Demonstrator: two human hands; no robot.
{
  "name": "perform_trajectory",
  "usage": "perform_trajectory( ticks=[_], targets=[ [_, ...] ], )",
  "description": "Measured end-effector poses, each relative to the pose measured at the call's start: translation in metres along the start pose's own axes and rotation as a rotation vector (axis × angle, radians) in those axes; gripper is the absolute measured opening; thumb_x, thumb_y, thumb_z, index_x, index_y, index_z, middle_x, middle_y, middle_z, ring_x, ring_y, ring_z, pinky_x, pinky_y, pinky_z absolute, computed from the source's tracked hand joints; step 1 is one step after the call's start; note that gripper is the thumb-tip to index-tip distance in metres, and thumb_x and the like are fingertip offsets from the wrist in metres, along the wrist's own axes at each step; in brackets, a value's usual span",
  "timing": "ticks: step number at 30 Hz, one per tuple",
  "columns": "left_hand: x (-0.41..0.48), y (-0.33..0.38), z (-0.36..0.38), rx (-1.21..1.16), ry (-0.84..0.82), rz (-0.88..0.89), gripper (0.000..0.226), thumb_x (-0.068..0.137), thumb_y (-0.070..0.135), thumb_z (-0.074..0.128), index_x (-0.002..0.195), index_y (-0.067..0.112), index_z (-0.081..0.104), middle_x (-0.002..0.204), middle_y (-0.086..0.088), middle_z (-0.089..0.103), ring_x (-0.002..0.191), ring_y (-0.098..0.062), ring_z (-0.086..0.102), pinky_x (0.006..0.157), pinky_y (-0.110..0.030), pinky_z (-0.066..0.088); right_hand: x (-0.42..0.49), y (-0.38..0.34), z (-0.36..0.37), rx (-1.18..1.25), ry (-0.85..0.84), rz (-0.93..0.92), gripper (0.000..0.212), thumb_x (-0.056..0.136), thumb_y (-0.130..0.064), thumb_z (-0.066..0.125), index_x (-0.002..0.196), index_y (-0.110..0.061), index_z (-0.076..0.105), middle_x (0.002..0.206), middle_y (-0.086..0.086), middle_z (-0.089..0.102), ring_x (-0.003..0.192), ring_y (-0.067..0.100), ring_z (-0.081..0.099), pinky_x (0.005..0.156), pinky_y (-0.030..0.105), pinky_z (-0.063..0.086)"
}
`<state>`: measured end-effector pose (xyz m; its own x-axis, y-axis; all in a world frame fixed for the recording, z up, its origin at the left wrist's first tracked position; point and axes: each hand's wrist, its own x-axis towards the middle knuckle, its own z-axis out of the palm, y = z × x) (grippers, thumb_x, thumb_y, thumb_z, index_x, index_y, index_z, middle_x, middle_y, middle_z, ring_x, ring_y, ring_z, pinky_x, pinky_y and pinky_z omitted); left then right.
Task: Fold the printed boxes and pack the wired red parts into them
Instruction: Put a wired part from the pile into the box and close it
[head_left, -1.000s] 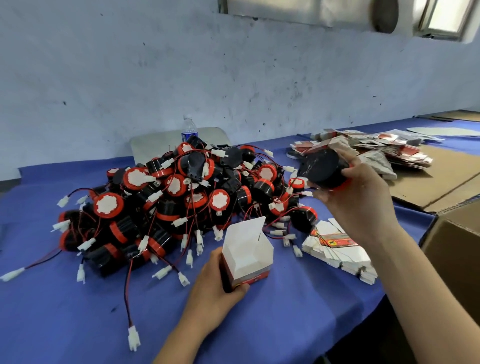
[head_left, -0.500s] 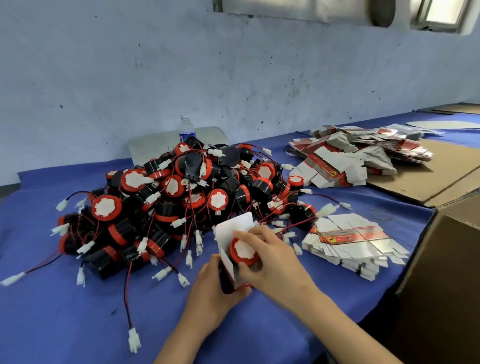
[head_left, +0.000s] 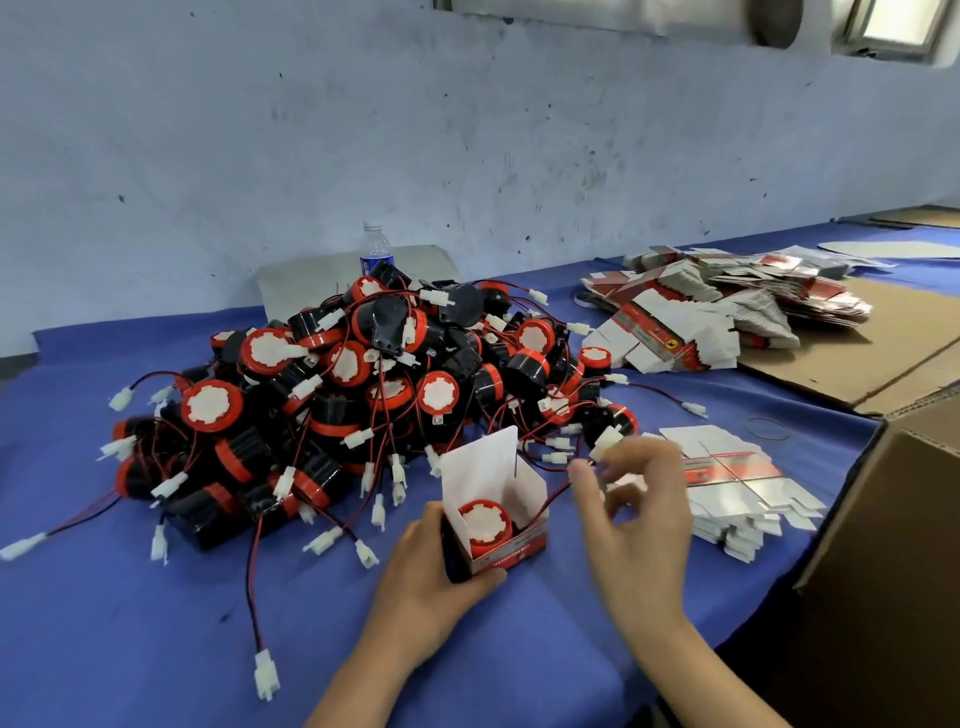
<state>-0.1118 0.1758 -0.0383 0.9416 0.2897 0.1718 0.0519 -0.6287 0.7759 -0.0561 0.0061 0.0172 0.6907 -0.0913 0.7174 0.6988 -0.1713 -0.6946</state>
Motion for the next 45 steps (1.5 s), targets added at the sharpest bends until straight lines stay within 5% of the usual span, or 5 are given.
perform_trajectory(
  ticks=[6,18,31,40,45],
  targets=[
    [-0.002,-0.001,0.000,-0.004,-0.004,0.000,0.051,0.069,0.047,0.078,0.106,0.045,0.042,0.114,0.021,0.052,0.109,-0.003,0.050,0.085,-0.024,0.046,0.017,0.010,-0.001,0.133,-0.107,0.205,0.053,0.090,-0.003,0.060,0.117,-0.047,0.045,0.083,-0.006,0.067,0.072,0.012,0.066,0.071,0.025,0.054],
    [0.000,0.000,0.002,0.029,0.016,-0.009,0.055,0.069,0.046,0.079,0.110,0.042,0.041,0.113,0.020,0.052,0.107,-0.004,0.051,0.086,-0.028,0.049,0.016,0.024,0.022,0.138,-0.404,0.096,0.015,0.100,-0.024,0.042,0.101,-0.039,0.045,0.096,-0.017,0.071,0.087,0.003,0.070,0.074,0.032,0.059],
    [0.002,-0.001,0.003,0.027,0.009,-0.021,0.059,0.070,0.048,0.078,0.115,0.041,0.042,0.117,0.020,0.053,0.110,-0.004,0.051,0.090,-0.030,0.049,0.001,0.049,0.020,-0.613,-0.323,-0.606,0.037,0.088,-0.018,0.054,0.123,-0.010,0.063,0.082,-0.004,0.068,0.099,0.018,0.048,0.089,0.034,0.035],
    [0.003,-0.002,0.005,0.048,0.017,-0.019,0.059,0.068,0.051,0.076,0.115,0.044,0.041,0.114,0.021,0.052,0.108,-0.004,0.049,0.089,-0.030,0.049,-0.002,0.049,0.021,-0.784,-0.379,-0.582,0.024,0.067,-0.009,0.073,0.090,-0.015,0.067,0.071,-0.005,0.067,0.100,0.019,0.047,0.100,0.041,0.024],
    [0.001,-0.004,0.005,0.044,0.010,0.005,0.061,0.069,0.052,0.075,0.119,0.044,0.041,0.113,0.022,0.052,0.110,-0.004,0.050,0.090,-0.030,0.049,0.007,0.032,0.025,-0.929,-0.726,-0.416,0.024,0.072,-0.025,0.079,0.095,-0.025,0.072,0.096,-0.012,0.070,0.120,0.024,0.050,0.109,0.048,0.008]
  ],
)
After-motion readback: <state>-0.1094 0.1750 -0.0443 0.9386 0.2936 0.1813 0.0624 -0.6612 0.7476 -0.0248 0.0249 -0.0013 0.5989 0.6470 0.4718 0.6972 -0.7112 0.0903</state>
